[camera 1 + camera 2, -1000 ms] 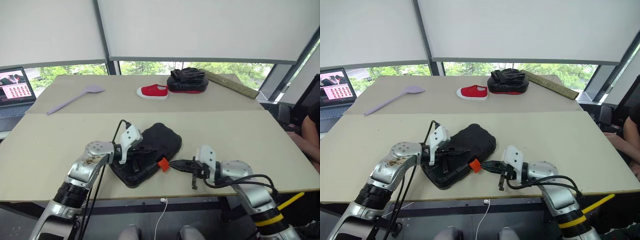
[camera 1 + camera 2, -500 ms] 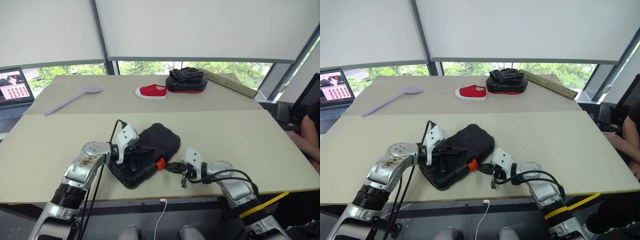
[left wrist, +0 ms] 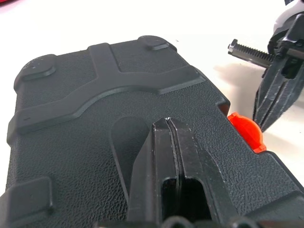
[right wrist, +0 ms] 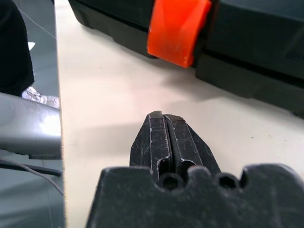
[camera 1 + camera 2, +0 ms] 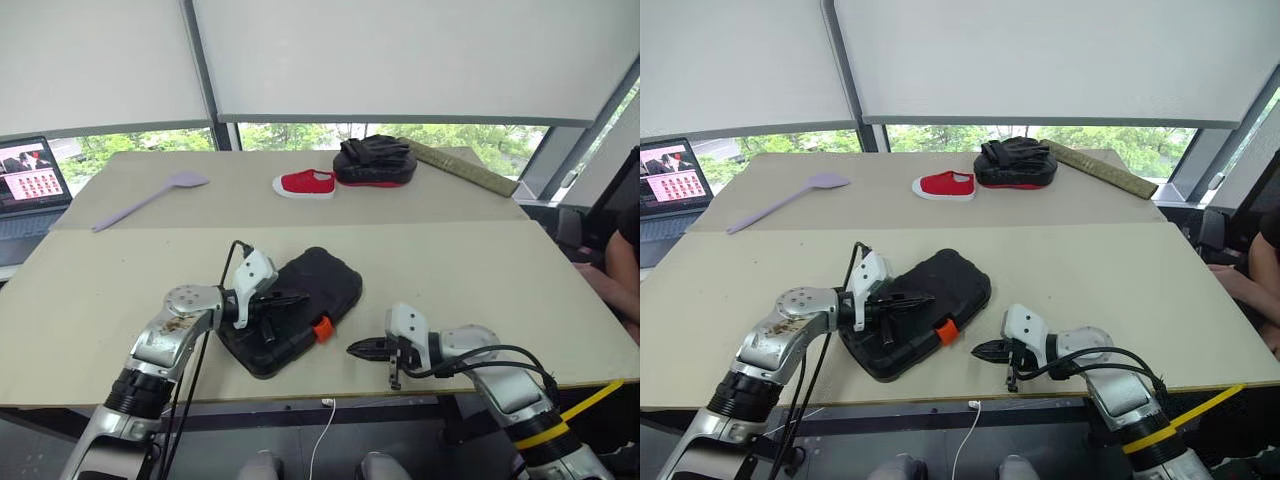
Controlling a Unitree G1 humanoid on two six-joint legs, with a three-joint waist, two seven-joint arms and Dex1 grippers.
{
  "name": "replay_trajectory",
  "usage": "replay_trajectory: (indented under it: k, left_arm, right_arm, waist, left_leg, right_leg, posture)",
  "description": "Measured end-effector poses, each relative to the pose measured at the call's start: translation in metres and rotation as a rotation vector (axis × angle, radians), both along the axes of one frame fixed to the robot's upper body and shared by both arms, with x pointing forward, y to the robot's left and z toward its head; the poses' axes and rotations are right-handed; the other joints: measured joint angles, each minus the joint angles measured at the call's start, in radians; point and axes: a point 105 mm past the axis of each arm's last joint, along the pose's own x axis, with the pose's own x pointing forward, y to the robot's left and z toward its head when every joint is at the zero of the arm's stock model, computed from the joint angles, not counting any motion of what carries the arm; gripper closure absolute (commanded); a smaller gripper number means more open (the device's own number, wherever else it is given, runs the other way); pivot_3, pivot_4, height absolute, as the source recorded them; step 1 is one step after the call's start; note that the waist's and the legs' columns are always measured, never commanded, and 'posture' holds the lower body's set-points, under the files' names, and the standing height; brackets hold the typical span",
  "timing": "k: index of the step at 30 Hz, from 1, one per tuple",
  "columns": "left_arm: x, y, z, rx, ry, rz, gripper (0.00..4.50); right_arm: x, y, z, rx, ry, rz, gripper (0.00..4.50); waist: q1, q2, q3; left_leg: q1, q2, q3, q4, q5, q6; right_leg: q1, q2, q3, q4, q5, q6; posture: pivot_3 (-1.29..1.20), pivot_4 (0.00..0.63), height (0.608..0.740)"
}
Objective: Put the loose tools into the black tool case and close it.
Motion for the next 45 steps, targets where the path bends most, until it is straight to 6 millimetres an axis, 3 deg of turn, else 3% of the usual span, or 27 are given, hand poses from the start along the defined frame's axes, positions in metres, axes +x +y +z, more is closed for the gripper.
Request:
replay_trajectory:
  k: [7, 20, 45]
  left_arm:
    - [-0.002, -0.002, 0.0, 0.006, 0.006, -0.023, 4.5]
    - [-0.002, 0.003, -0.002, 0.032, 0.028, -0.011, 4.5]
    - [-0.004, 0.004, 0.001, 0.044, 0.013, -0.002, 4.5]
  right_arm:
    - [0.014, 0.017, 0.018, 0.057, -0.058, -0.009, 4.43]
    - [0.009, 0.037, -0.001, 0.052, 0.056, 0.026, 4.43]
    - [0.019, 0.039, -0.001, 0.014, 0.106, 0.003, 4.43]
  waist:
    - [0.0, 0.0, 0.0]
    - [-0.007, 0.001, -0.001]
    - [-0.007, -0.001, 0.001]
  left_leg:
    - [0.0, 0.0, 0.0, -0.001, 0.0, 0.0]
    - [0.005, 0.001, -0.001, -0.003, -0.002, -0.003]
    - [-0.004, 0.001, -0.001, -0.005, -0.002, -0.004]
  right_leg:
    - [0.0, 0.0, 0.0, -0.002, -0.001, 0.0]
    - [-0.002, 0.0, -0.001, -0.001, -0.002, -0.002]
    - [-0.013, -0.001, -0.001, -0.001, -0.001, -0.002]
  posture:
    - [0.0, 0.15, 0.74]
    - [0.0, 0.15, 0.74]
    - [0.0, 0.15, 0.74]
